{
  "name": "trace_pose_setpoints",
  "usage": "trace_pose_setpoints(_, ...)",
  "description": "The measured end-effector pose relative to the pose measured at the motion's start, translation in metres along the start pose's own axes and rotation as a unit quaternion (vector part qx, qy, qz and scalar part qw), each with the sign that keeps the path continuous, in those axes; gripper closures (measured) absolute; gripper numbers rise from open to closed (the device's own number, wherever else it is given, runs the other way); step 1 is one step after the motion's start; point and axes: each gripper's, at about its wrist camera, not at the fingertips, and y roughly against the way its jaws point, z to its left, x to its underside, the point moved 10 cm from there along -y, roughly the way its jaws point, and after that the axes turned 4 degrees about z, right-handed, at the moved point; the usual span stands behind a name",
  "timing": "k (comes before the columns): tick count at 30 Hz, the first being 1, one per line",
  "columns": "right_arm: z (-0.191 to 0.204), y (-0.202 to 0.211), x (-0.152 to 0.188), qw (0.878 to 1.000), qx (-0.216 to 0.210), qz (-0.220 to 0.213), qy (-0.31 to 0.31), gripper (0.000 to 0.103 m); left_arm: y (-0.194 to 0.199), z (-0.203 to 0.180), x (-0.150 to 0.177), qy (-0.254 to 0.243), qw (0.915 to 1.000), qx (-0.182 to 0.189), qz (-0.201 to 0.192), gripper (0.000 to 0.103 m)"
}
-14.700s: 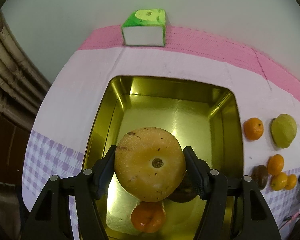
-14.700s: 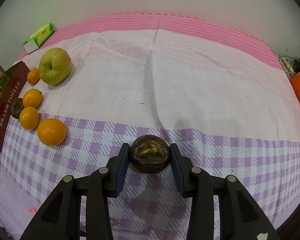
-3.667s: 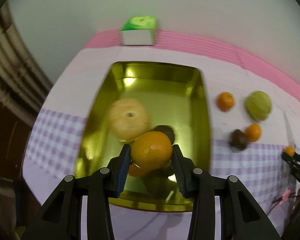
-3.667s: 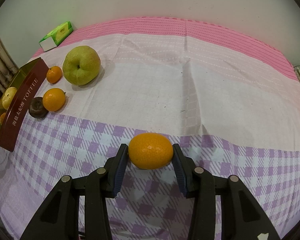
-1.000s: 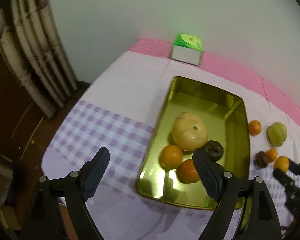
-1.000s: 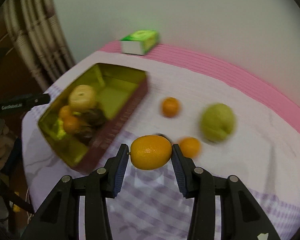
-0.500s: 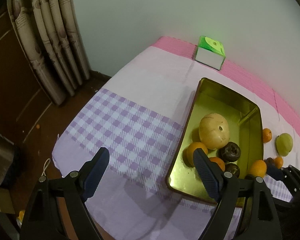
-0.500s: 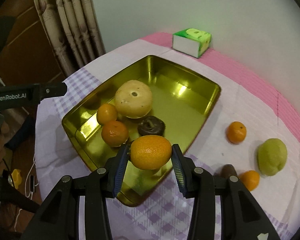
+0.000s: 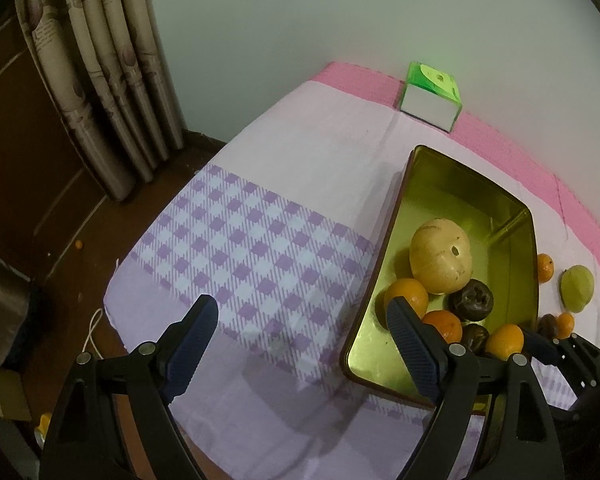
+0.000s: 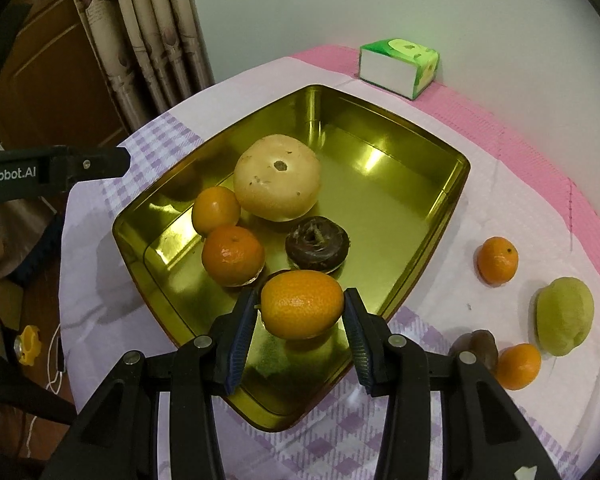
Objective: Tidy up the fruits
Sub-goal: 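Carry the held orange over the tray with the right gripper, then lower the orange into the tray and open right gripper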
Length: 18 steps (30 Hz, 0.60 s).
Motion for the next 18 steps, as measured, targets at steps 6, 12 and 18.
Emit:
trace_pose_setpoints(6,0.0019,-0.0021,0.0,1.0,-0.001,0.002,0.001,0.062,-0.0001,-0.0006,0.0003,0.001,1.0,-0.001,0.0,0.017)
trace_pose_setpoints(12,0.0031,-0.0022,0.0006,1.0,-0.002,0.0,0.0,0.061,-0.0011,-0.0019,0.0015,-0.002,1.0,0.0,0.0,0.017)
trace_pose_setpoints(18,-0.0004,0.0024,-0.0016,1.0,-0.006,-0.009,-0.011,0.06,-0.002,-0.0036,0.0028,-0.005,1.0,-0.001,0.002,0.017)
